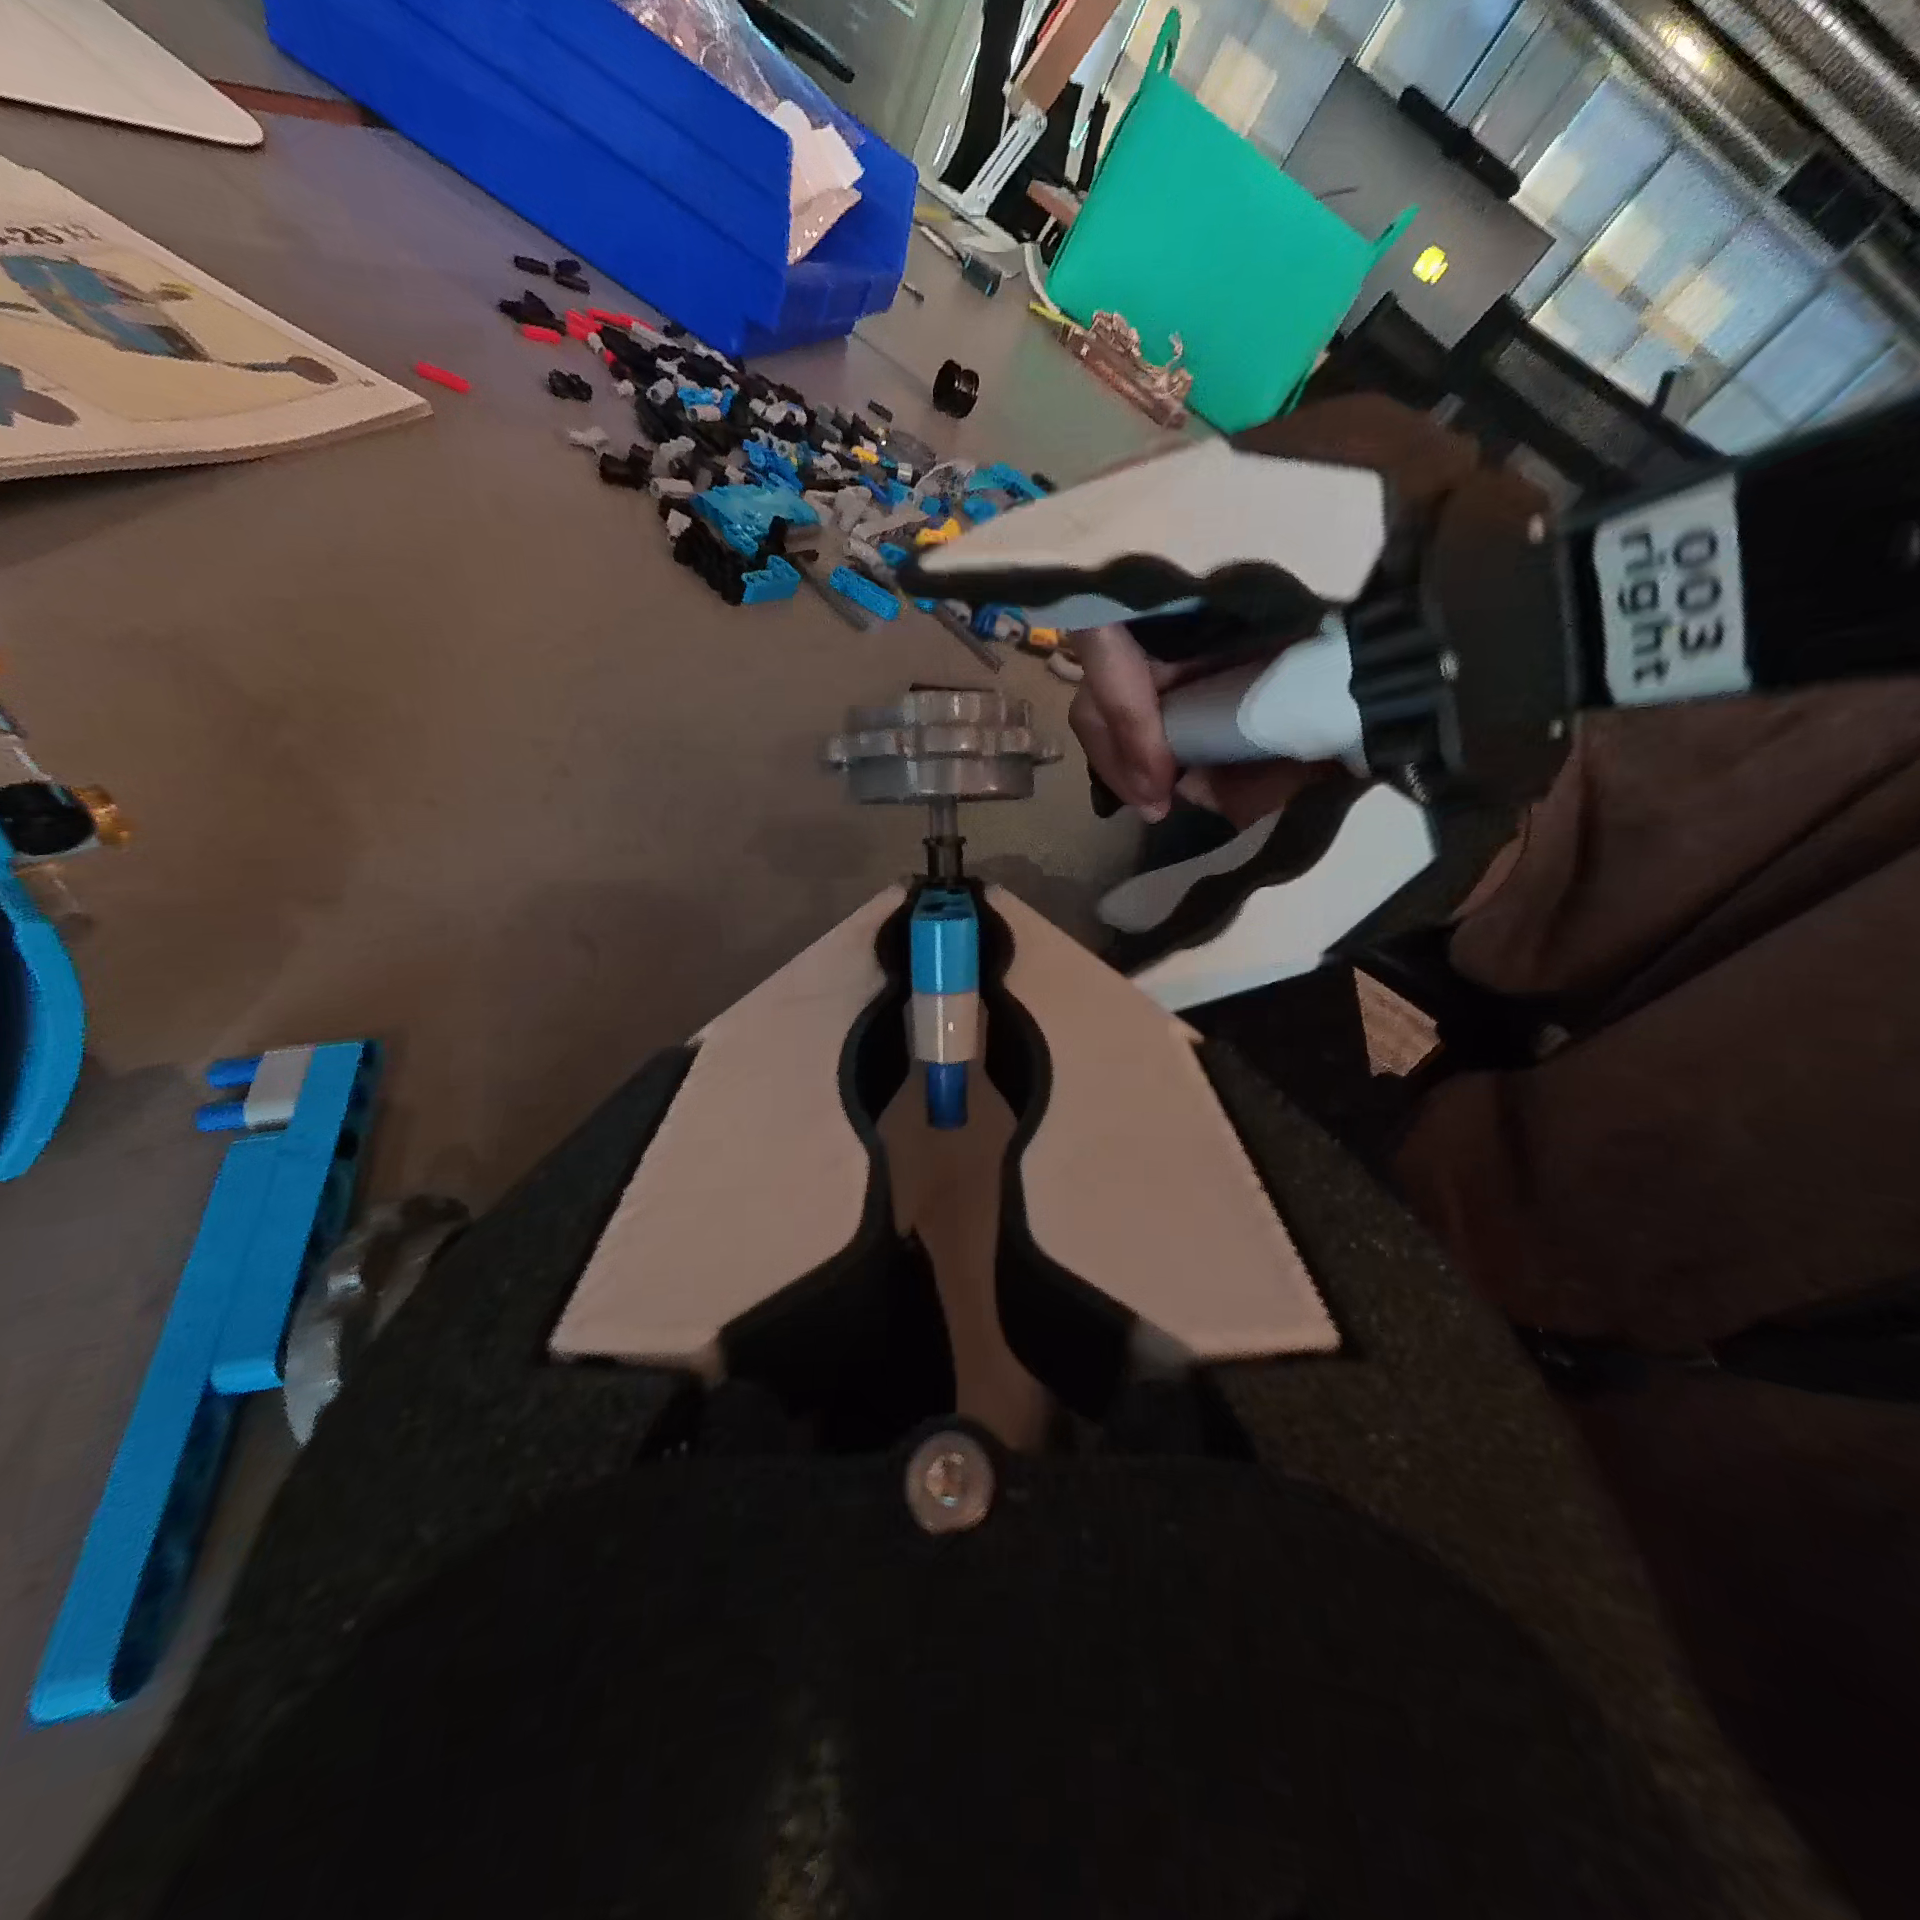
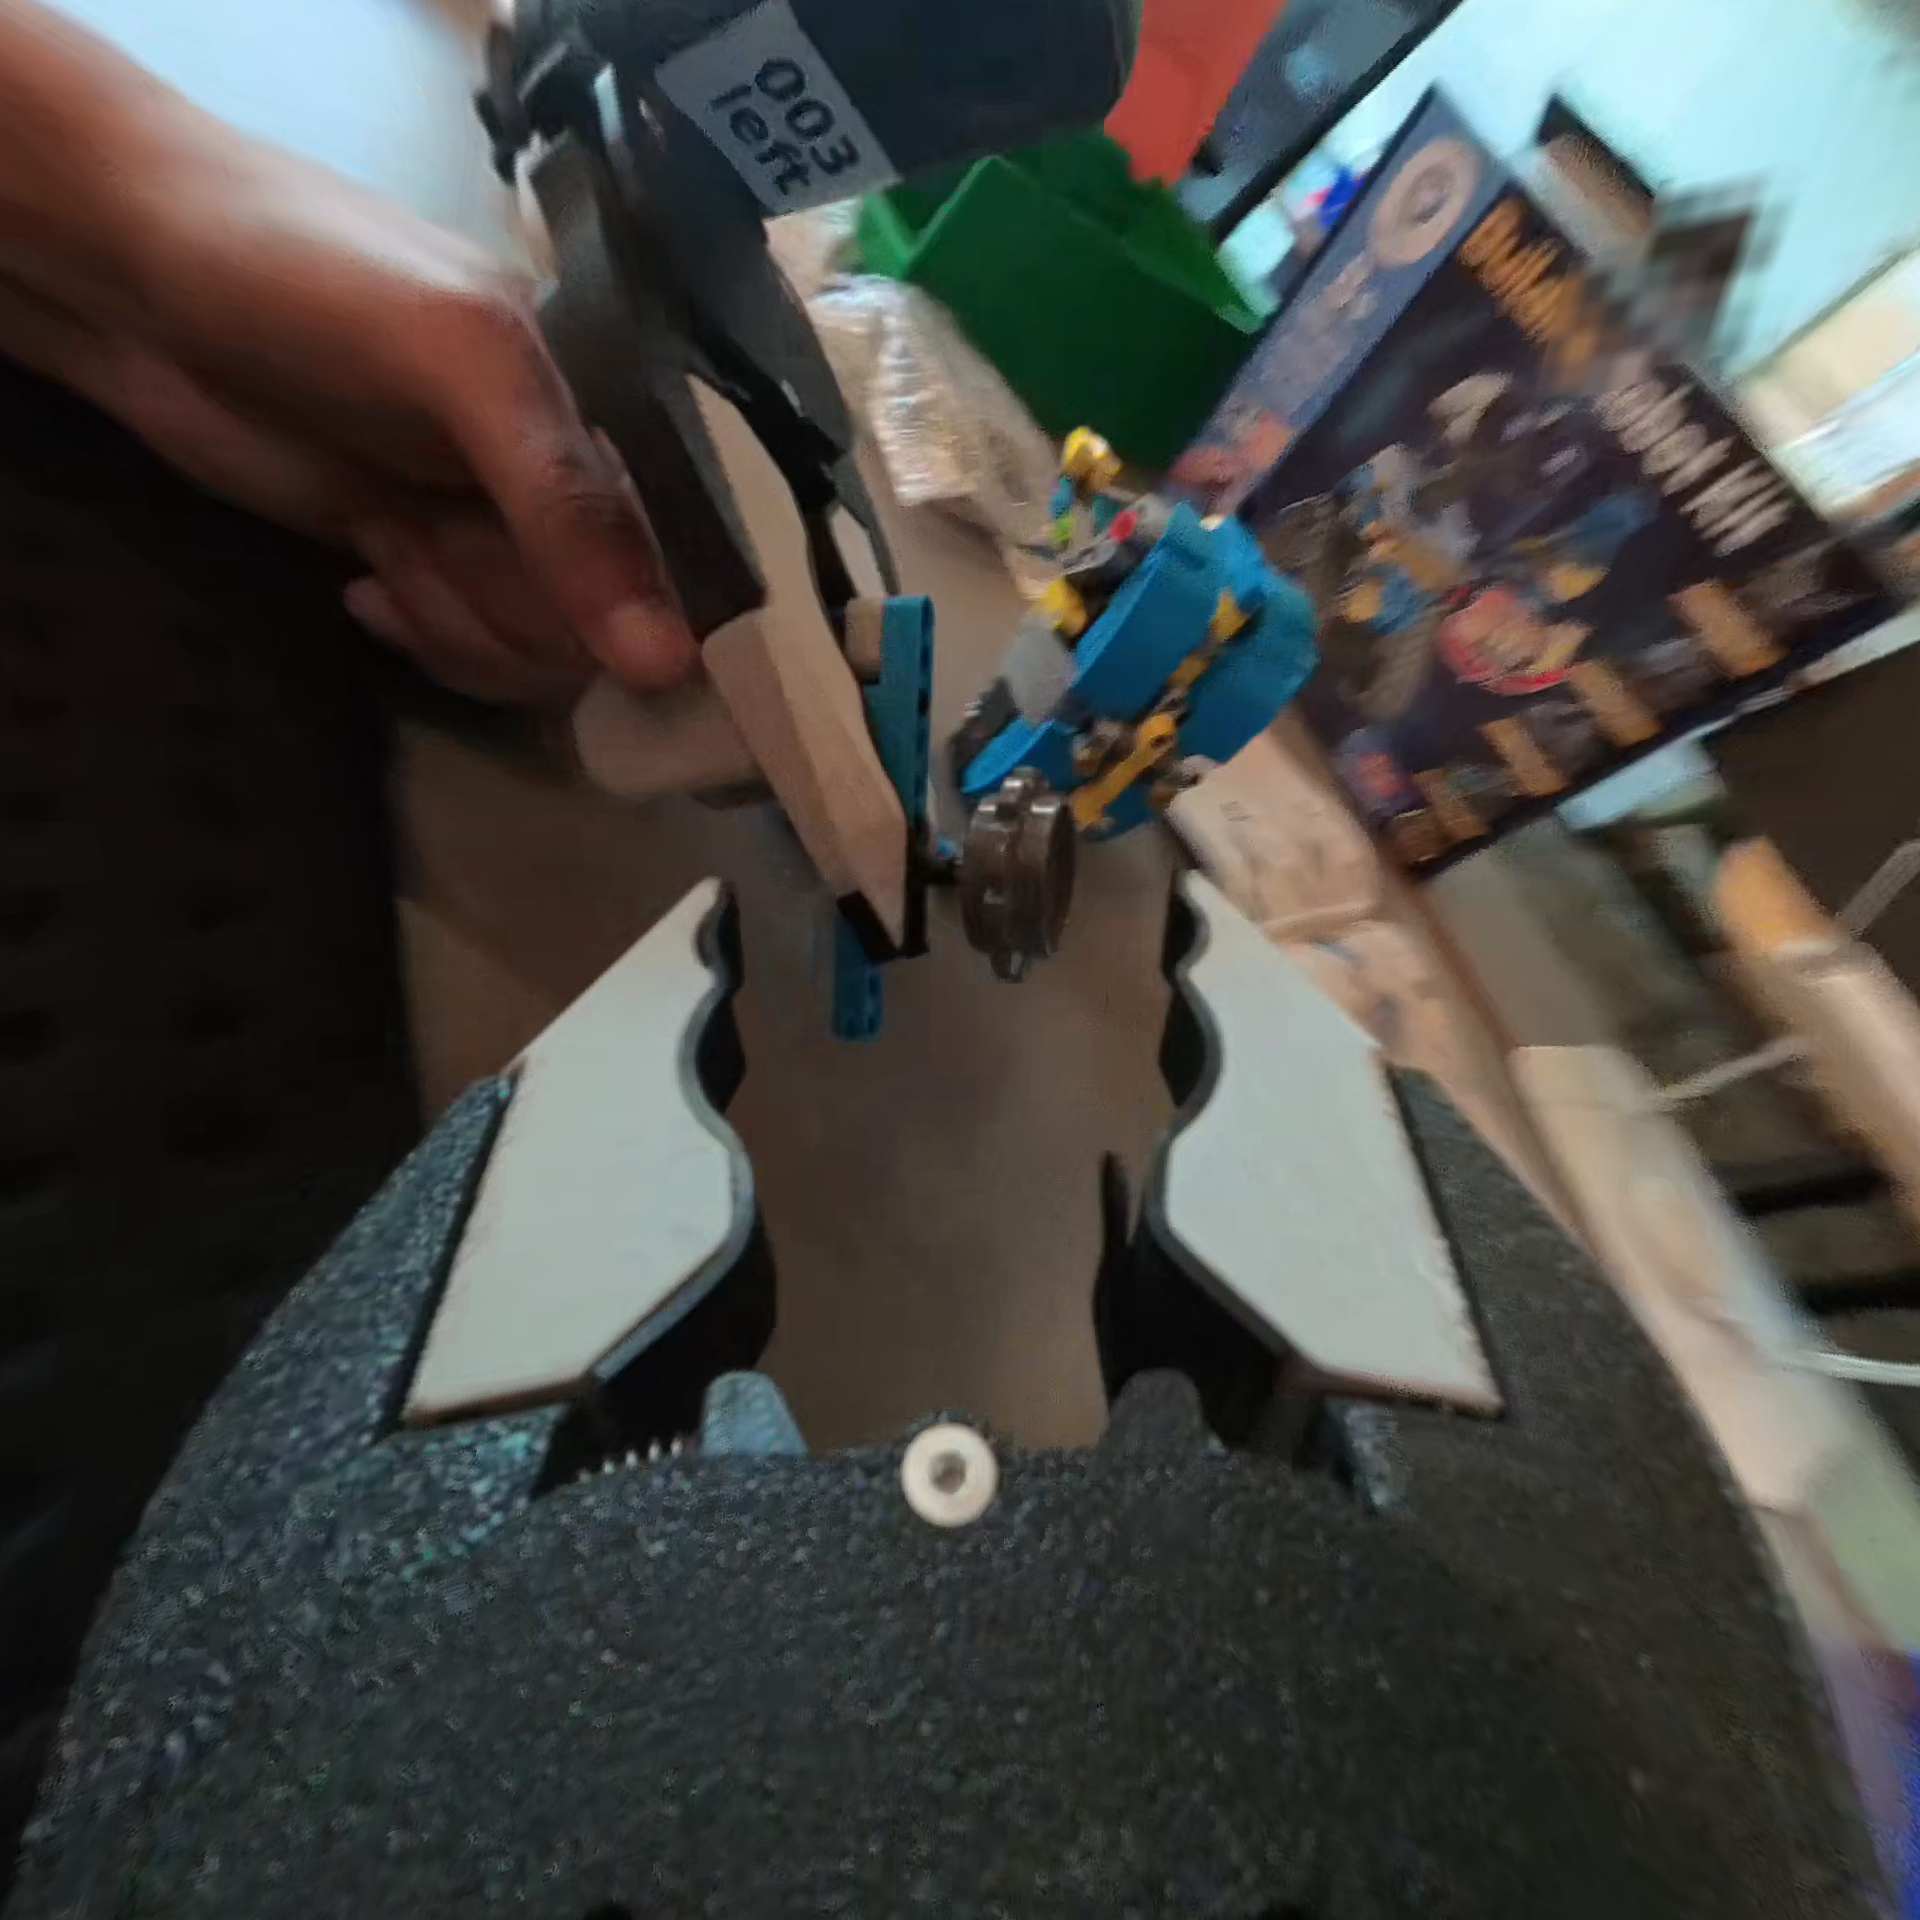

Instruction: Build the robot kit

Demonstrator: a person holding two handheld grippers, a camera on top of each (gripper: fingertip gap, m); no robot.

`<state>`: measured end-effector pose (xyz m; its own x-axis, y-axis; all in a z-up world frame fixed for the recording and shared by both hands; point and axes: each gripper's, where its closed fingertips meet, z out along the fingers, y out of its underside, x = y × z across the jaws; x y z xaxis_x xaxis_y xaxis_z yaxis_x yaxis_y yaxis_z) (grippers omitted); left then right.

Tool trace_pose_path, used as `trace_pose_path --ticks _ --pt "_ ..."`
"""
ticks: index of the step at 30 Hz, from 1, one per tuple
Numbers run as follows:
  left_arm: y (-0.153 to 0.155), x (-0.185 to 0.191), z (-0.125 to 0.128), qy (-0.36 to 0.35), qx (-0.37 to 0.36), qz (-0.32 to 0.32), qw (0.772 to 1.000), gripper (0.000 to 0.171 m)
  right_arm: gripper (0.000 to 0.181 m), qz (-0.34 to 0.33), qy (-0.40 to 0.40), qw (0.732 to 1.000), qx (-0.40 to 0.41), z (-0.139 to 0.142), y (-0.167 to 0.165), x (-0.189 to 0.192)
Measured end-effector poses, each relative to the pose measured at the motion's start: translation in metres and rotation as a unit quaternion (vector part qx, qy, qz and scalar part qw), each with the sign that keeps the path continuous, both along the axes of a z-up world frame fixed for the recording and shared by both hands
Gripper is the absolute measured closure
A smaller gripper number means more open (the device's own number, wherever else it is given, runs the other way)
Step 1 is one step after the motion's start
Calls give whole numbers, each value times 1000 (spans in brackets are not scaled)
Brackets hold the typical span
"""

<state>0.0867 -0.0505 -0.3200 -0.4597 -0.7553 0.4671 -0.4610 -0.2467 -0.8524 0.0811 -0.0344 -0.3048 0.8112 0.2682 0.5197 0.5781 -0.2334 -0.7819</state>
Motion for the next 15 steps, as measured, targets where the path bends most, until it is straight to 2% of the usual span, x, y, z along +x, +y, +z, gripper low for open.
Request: trace_pose_path --ticks 2,3,4,10,15 --pt "0 0 1 -1 -7 -2 1000 165 126 -15 -64 997 28 2 4 -2" --pt "0 -1 1 -1 -8 -3 1000 165 131 -14 -72 997 18 -2 6 -5" --pt "-1 -1 0 1 -6 -7 1000 165 124 -19 -74 997 8 -6 9 -5" --pt "0 0 -3 11 -4 -3 1000 166 129 -54 -79 995 -32 -16 19 3" --pt "2 1 -5 22 -16 2 1000 166 133 -63 -107 992 -32 -18 21 5"
